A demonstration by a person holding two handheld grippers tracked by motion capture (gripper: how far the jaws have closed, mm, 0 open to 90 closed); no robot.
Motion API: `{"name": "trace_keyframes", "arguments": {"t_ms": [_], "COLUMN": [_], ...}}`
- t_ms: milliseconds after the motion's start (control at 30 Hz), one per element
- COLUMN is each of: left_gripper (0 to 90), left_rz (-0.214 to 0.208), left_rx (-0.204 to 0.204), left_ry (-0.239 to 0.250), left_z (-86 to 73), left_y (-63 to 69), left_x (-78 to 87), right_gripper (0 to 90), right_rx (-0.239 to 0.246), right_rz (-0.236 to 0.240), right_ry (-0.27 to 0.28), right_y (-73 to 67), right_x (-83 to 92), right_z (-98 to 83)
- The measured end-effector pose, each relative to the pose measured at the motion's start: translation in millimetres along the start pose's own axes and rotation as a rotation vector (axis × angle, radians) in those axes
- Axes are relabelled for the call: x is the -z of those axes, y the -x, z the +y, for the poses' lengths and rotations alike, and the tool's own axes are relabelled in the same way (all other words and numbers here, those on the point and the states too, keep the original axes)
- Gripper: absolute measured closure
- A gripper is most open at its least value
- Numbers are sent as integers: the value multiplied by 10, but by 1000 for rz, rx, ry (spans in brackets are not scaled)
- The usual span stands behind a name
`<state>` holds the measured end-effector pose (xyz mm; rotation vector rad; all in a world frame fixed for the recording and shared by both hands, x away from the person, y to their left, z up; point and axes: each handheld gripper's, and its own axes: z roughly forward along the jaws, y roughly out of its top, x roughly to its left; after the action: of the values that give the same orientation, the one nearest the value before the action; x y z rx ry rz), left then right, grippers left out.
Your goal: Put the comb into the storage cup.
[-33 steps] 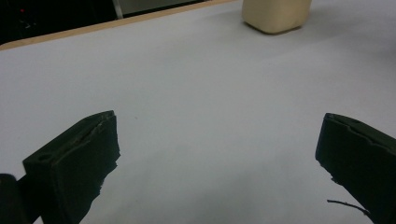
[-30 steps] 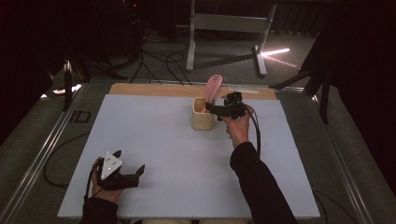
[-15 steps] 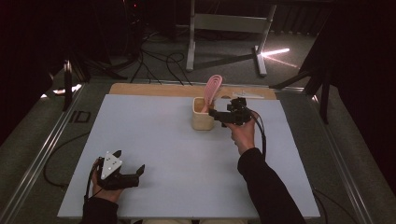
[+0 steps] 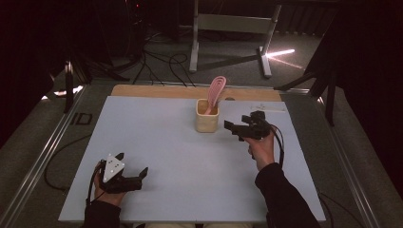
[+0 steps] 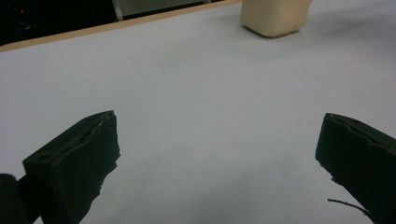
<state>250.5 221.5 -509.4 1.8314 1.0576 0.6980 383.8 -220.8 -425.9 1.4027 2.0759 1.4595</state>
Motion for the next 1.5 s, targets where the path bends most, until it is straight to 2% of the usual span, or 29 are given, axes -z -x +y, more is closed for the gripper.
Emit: {"name": "trace_keyframes", "arguments": {"t_ms": [100,167,233,333,500,633,800,900,1000,1100,1333,1500], "left_gripper": [2,2,2,2,1,1,2,1,2,1,2,1], "left_rz": [4,7,9,14,21,32,41,49,56,61,62,64], "left_rx": [3,3,4,3,11,14,28,51,61,72,72,64], "left_ry": [0,0,1,2,5,13,24,42,59,73,97,102], "left_z": [1,0,1,3,7,10,20,35,51,61,89,92], "left_y": [-5,-6,-8,-12,-28,-42,-77,-104,-136,-170,-188,-185], "left_x": [3,6,6,9,27,49,72,97,128,157,216,231], "right_gripper": [101,101,101,100,95,94,94,91,91,91,91,91], "right_rx": [-71,-75,-55,-32,62,124,151,167,180,201,235,228], "right_rz": [44,25,-3,-19,-64,-78,-78,-87,-87,-93,-85,-94], "right_ry": [38,33,32,44,36,34,41,33,78,82,127,143], "right_y": [81,119,135,119,-8,-76,-87,-94,-90,-81,-91,-54], "right_x": [103,145,194,281,379,433,513,564,635,682,794,842], "right_z": [-111,-176,-214,-243,-326,-439,-582,-650,-709,-798,-936,-1024]}}
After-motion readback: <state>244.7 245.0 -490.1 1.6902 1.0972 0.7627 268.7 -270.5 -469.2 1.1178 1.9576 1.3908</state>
